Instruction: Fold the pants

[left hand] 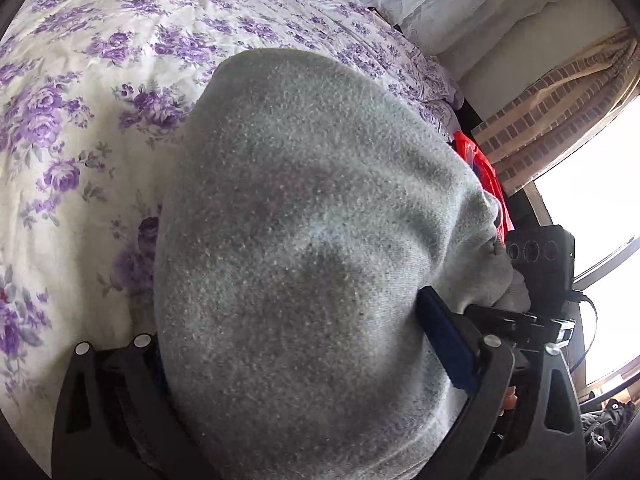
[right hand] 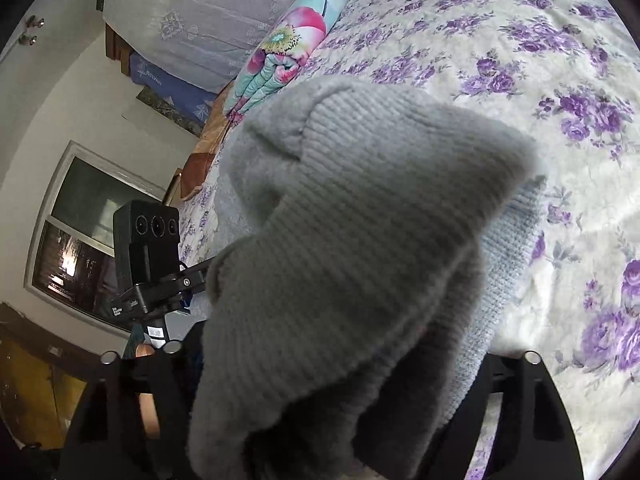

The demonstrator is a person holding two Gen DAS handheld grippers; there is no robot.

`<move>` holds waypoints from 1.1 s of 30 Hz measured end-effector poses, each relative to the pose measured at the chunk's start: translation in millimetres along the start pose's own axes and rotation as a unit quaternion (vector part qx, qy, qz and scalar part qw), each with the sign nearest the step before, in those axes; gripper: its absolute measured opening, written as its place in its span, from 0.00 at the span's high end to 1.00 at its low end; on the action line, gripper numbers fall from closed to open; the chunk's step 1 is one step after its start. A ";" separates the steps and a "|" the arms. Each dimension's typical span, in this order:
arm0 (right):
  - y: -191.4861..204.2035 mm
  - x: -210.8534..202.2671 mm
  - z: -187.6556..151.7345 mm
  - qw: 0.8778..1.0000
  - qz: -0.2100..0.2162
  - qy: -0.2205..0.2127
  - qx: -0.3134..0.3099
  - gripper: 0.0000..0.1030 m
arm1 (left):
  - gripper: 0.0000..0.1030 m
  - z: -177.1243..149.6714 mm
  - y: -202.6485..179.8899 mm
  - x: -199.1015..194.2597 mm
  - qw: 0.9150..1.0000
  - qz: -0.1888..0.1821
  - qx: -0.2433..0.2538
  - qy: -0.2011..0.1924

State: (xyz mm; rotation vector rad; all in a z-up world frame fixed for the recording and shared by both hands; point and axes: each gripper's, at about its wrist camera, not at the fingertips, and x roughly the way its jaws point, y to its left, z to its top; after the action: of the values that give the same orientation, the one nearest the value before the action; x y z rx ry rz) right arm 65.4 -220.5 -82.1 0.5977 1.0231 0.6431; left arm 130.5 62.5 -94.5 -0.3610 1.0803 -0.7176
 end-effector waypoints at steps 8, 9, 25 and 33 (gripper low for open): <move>20.1 -21.6 -15.0 0.998 -0.004 -0.030 -0.053 0.41 | 0.22 -5.8 -30.1 -18.9 0.999 -0.009 0.020 -0.036; 15.4 -18.8 -13.2 0.999 0.000 -0.027 -0.043 0.41 | 0.22 -6.1 -29.6 -18.4 0.999 -0.009 0.021 -0.035; 60.0 -108.5 164.2 0.981 -0.034 -0.150 -0.119 0.41 | 0.22 169.5 -121.8 -21.4 0.991 -0.025 0.084 -0.099; -12.2 -17.9 329.7 0.978 -0.119 -0.148 -0.092 0.21 | 0.18 334.2 -67.5 70.7 0.994 -0.009 0.037 -0.100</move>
State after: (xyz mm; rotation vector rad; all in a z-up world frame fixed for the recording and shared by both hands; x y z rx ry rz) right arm 359.5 -291.3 50.7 0.3863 0.7330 0.4153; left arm 425.0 -58.6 46.4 -0.3709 0.8611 -0.7188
